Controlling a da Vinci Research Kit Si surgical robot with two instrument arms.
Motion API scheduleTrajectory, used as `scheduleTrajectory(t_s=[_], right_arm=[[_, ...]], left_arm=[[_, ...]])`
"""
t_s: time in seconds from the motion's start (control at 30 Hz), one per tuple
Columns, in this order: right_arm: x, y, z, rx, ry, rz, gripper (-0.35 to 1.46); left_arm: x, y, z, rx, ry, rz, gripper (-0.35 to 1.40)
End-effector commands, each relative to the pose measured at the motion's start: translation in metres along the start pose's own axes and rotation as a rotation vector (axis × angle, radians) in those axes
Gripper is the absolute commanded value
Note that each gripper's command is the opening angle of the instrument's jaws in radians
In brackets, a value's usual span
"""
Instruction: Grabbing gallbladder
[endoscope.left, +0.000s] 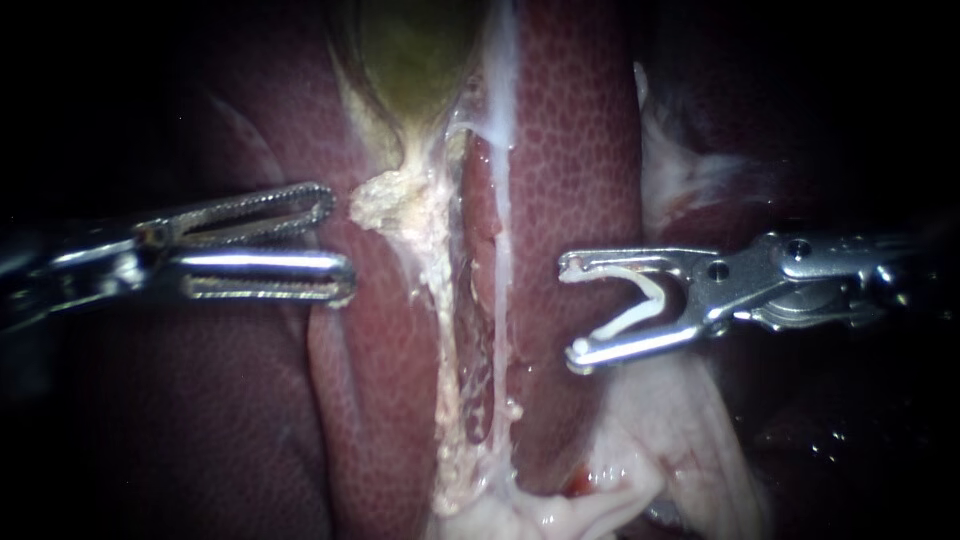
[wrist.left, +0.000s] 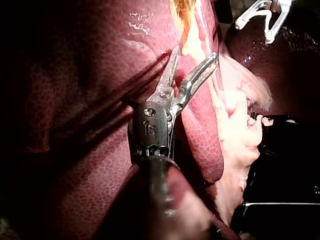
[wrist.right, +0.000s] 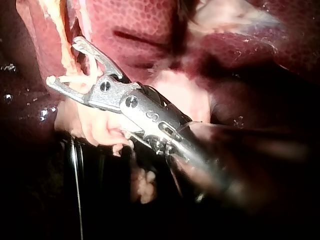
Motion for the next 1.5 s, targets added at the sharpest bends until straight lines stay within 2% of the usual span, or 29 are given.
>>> scheduleTrajectory(t_s=[0.03, 0.3, 0.5, 0.87, 1.0, 1.17, 1.33, 1.5], right_arm=[[0.0000, 0.0000, 0.0000, 0.000, 0.000, 0.000, 0.60], [0.0000, 0.0000, 0.0001, 0.000, 0.000, 0.000, 0.60], [0.0000, 0.0000, 0.0001, 0.000, 0.000, 0.000, 0.60], [0.0001, 0.0000, 0.0002, -0.001, 0.000, 0.000, 0.60], [0.0001, 0.0000, 0.0002, -0.001, 0.000, 0.000, 0.60], [0.0001, 0.0000, 0.0003, -0.001, 0.000, 0.000, 0.60], [0.0001, 0.0000, 0.0003, -0.001, 0.000, 0.000, 0.60], [0.0001, 0.0000, 0.0003, -0.001, 0.000, 0.000, 0.60]], left_arm=[[0.0001, 0.0001, 0.0003, 0.000, -0.001, 0.004, 0.46], [-0.0006, 0.0002, 0.0024, -0.012, -0.008, 0.027, 0.44], [-0.0003, 0.0011, 0.0037, -0.011, -0.008, 0.045, 0.44], [0.0000, 0.0019, 0.0046, -0.015, -0.009, 0.045, 0.31], [0.0002, 0.0019, 0.0048, -0.016, -0.009, 0.046, 0.10], [0.0007, 0.0020, 0.0049, -0.016, -0.010, 0.048, -0.35], [0.0008, 0.0020, 0.0045, -0.019, 0.014, 0.051, -0.35], [0.0007, 0.0018, 0.0041, -0.016, 0.014, 0.051, -0.35]])
